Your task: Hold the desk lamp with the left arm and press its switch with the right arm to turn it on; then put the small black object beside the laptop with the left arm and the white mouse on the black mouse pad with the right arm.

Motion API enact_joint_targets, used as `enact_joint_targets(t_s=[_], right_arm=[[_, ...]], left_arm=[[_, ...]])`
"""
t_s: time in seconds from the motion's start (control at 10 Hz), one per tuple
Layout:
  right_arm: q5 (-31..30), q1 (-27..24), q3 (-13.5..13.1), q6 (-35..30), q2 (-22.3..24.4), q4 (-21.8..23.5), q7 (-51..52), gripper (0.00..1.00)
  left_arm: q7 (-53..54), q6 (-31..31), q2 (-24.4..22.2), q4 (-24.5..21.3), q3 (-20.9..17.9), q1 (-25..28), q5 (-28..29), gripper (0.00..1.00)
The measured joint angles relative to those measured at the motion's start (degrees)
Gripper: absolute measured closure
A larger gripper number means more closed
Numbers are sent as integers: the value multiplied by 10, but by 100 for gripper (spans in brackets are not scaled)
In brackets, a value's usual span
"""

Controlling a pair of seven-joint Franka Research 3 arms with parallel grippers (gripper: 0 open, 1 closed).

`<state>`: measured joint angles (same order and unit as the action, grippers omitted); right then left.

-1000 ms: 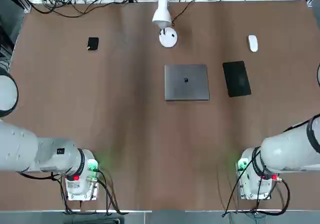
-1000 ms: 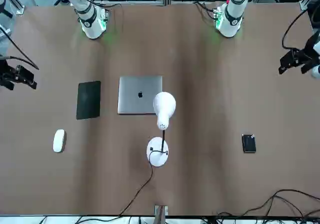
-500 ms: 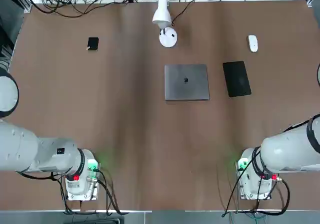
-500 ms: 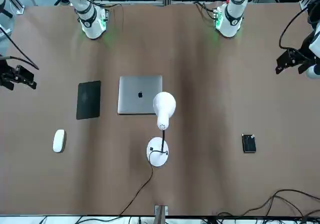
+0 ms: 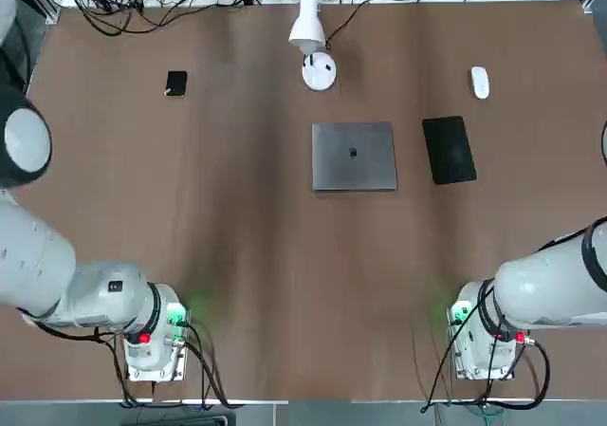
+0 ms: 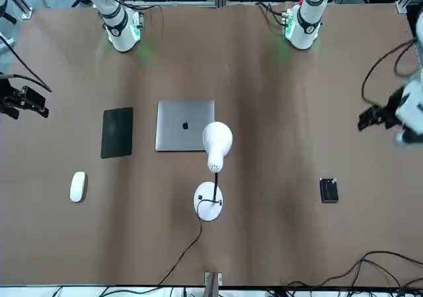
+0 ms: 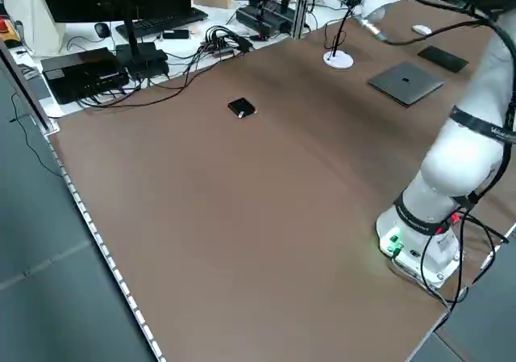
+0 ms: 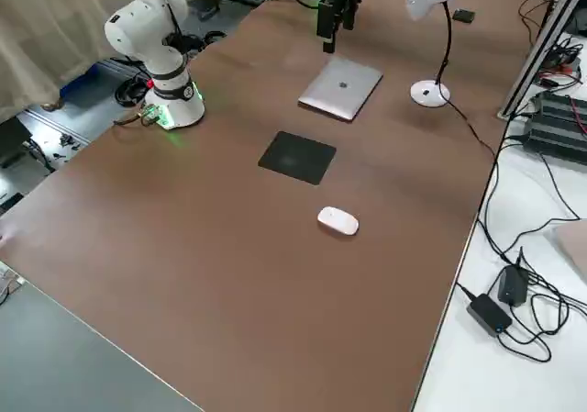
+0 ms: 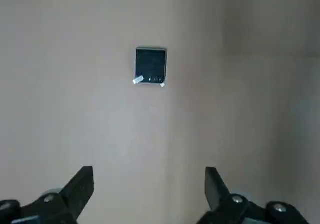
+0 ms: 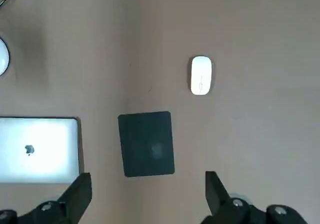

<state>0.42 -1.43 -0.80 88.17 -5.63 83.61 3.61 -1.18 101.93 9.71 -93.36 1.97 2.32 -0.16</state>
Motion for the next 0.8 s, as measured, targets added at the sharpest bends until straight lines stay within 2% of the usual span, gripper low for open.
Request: enact_joint_targets(t_s=[0.1,0.3,0.5,0.7,0.8], right_arm=[[3,1,5,-7,0,0,0,0],[6,25,14,-13,0,1,0,0],[13,49,16,-12,-5,3,-3,0],[102,51,16,9,-31,13,-5,0],[148,53,16,42,-57,18,-8,3]], left_arm=[[0,18,20,-4,9,-1,-9,1],[-1,46,48,-19,68,-11,-33,1],[-18,108,84,-19,122,-37,-40,0],[-36,133,127,1,126,-89,-44,0],[-50,164,152,14,125,-120,-40,0]])
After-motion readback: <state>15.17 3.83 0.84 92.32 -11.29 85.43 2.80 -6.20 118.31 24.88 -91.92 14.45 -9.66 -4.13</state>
